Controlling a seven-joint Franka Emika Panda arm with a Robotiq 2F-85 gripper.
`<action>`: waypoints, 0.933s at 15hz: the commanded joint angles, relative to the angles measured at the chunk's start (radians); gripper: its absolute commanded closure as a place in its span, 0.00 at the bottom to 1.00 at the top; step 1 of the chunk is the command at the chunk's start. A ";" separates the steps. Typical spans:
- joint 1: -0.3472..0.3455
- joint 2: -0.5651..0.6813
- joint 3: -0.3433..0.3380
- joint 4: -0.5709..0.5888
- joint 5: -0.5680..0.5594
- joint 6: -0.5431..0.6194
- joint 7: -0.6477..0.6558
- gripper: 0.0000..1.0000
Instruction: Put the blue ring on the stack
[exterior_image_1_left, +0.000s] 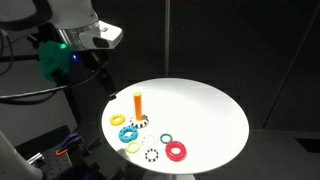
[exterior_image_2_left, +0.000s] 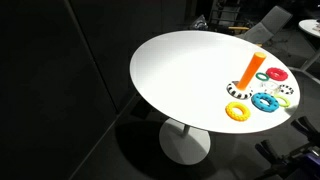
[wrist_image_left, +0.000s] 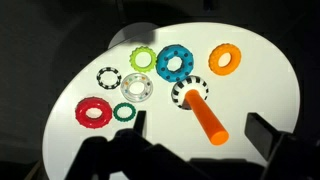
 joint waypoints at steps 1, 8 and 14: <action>-0.017 0.004 0.017 0.002 0.016 -0.003 -0.013 0.00; 0.003 0.042 0.050 0.015 0.026 0.017 0.020 0.00; 0.048 0.167 0.149 0.042 0.054 0.082 0.089 0.00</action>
